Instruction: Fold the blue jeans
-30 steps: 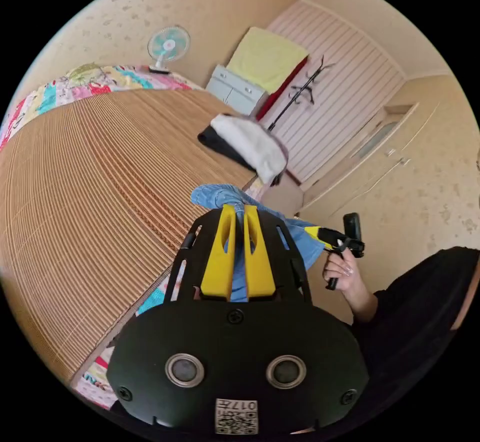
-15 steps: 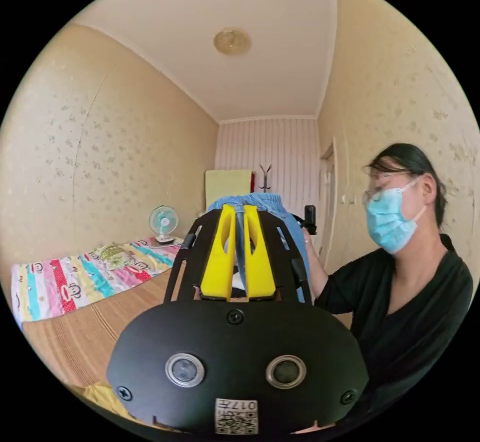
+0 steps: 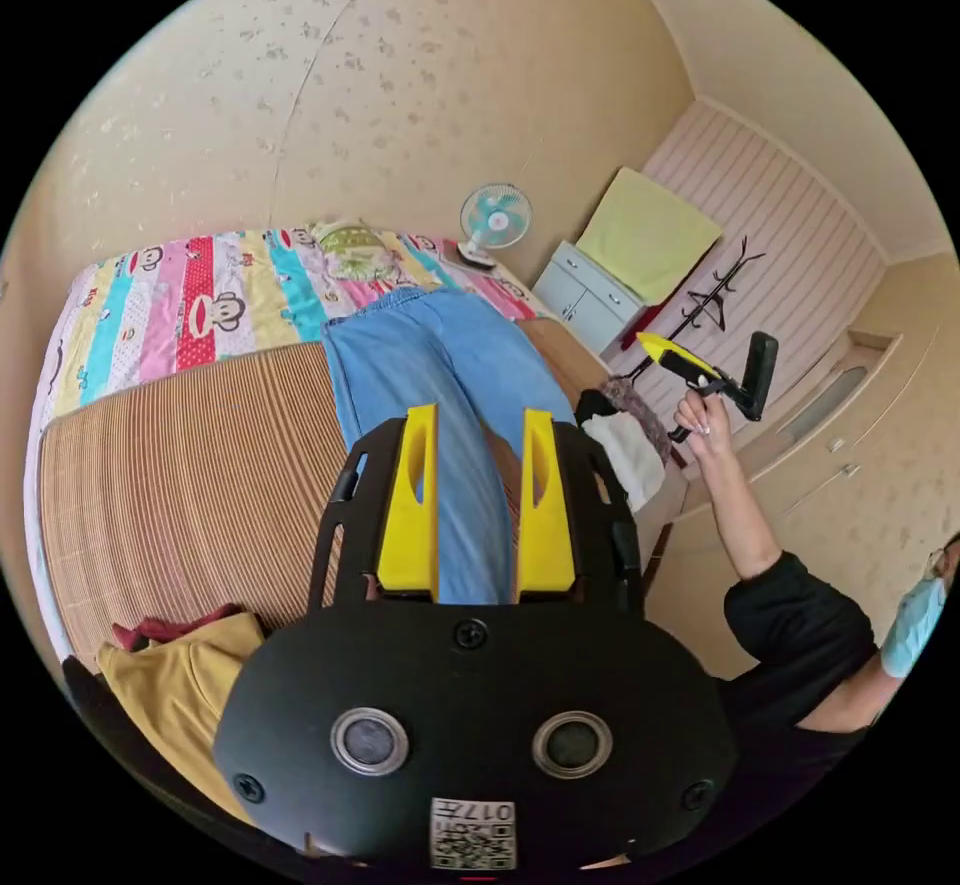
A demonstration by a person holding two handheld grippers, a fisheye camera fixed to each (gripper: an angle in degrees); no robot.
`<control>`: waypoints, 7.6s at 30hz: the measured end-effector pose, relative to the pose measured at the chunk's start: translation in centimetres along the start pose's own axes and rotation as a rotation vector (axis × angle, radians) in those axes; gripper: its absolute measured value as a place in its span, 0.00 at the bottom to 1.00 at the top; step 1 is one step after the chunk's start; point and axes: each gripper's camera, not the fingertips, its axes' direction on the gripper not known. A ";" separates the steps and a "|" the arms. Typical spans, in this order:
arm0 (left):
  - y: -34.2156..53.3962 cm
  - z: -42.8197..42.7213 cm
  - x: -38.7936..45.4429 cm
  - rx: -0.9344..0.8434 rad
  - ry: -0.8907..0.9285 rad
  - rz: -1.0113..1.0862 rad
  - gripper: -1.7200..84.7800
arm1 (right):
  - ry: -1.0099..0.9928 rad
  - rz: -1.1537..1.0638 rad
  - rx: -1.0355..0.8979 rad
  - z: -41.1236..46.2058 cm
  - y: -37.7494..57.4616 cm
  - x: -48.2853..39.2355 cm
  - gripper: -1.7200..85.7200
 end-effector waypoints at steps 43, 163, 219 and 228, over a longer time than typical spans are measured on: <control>40.2 4.5 12.3 0.047 -0.077 -0.444 0.11 | 0.062 0.295 -0.345 7.9 34.4 -4.1 0.05; 31.3 -9.2 -3.2 0.029 0.149 -0.393 0.15 | -0.207 0.084 -0.450 24.8 33.6 -8.8 0.13; 24.0 0.6 2.9 0.006 0.067 -0.345 0.10 | -0.409 0.469 -0.321 19.7 43.5 4.9 0.11; 27.2 -1.2 2.7 -0.056 0.172 -0.363 0.04 | -0.506 0.416 -0.238 16.0 45.7 5.4 0.09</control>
